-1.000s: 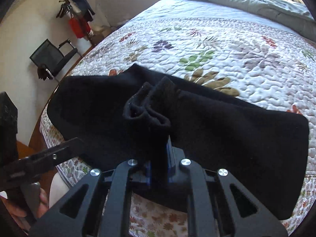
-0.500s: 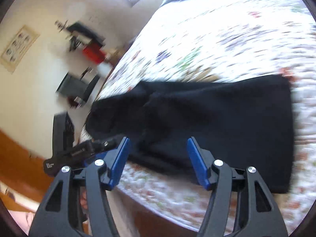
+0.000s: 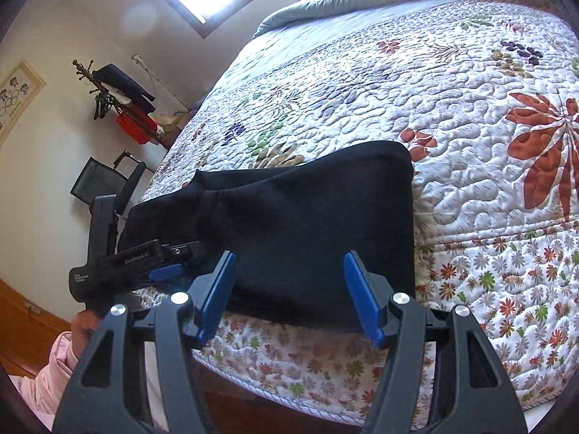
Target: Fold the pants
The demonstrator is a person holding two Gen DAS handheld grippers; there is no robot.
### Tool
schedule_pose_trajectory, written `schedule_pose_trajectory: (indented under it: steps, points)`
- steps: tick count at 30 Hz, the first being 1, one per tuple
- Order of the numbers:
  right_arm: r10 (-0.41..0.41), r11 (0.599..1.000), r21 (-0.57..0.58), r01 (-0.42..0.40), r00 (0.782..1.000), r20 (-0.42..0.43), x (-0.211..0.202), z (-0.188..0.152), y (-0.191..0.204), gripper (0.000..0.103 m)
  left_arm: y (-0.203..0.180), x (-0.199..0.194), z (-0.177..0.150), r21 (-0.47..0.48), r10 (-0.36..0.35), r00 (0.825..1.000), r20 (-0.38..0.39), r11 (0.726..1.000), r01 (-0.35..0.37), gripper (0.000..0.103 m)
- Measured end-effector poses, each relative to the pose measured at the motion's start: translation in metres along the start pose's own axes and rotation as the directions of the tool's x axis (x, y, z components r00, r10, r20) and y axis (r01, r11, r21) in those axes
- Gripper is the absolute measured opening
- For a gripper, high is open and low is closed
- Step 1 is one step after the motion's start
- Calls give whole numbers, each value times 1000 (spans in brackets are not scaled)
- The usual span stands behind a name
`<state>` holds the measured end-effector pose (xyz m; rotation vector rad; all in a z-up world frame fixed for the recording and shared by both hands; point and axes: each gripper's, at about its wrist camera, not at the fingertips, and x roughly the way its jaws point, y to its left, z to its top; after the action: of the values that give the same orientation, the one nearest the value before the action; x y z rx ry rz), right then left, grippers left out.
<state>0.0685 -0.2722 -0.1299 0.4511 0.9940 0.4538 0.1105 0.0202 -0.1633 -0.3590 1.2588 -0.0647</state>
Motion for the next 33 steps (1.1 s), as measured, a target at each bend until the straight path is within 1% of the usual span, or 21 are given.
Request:
schedule_pose_trajectory:
  steps: [2,6,7,8,9,11,12,16,17,18,20,21,22,23,24,25,28,30,32,33]
  points:
    - [-3,1000,11,3,1000,3,2,0,-3,66,-6,-1,-1,9,13,1000,-2,1000,-13,83]
    - [-8,1000,26,8,1000,10,-1,-2,-10,66,-8,-2,0,20,18,1000,-4,1000,-18,66]
    - [-8,1000,29,8,1000,12,-1,-2,-10,66,-7,-1,1,26,10,1000,-7,1000,-10,42]
    - [-9,999,32,9,1000,12,-1,-2,-11,66,-6,0,1,22,18,1000,-17,1000,-17,33]
    - [-10,999,34,10,1000,11,-2,-3,-11,66,-2,1,2,4,2,1000,-16,1000,-2,30]
    - [-13,999,36,13,1000,10,-1,-4,-12,66,3,-3,3,-19,-34,999,-9,999,34,21]
    - [-13,999,37,13,1000,10,-2,-4,-12,66,7,-8,2,-34,-64,998,5,997,64,19]
    - [-14,999,35,14,1000,9,-2,-3,-12,67,16,-34,-1,-57,-145,988,62,987,148,16]
    - [-7,999,32,6,1000,11,-3,-3,-11,68,18,-39,-1,-55,-150,985,79,986,155,16]
    - [0,1000,29,0,1000,12,-3,-3,-10,68,21,-46,0,-49,-145,984,100,987,151,16]
    - [11,1000,19,-11,1000,3,0,-2,-7,68,30,-50,3,-47,-102,988,119,993,108,16]
    - [20,1000,18,-20,1000,-7,4,-2,-7,68,39,-45,5,-73,-76,991,114,994,85,16]
    - [30,999,21,-30,999,-21,9,-3,-7,68,46,-39,5,-87,-66,993,96,993,75,16]
    - [41,999,32,-40,998,-40,16,-5,-9,68,50,-29,5,-79,-63,996,61,995,68,17]
    - [39,998,44,-36,998,-57,23,-7,-12,67,52,-20,5,-70,-47,998,46,996,50,18]
    - [26,998,63,-21,996,-83,33,-9,-17,67,52,-14,3,-56,-29,998,50,998,32,19]
    - [41,995,93,-32,995,-95,45,-11,-27,67,46,-15,1,-19,4,998,62,1000,-3,21]
    - [52,994,103,-41,994,-99,43,-8,-29,64,47,-20,1,-7,-2,999,53,1000,2,22]
    - [54,994,96,-44,993,-102,35,-2,-25,64,49,-32,5,-23,-39,998,51,999,40,25]
    - [75,994,88,-67,994,-84,28,2,-22,64,51,-41,8,-34,-58,996,63,998,60,25]
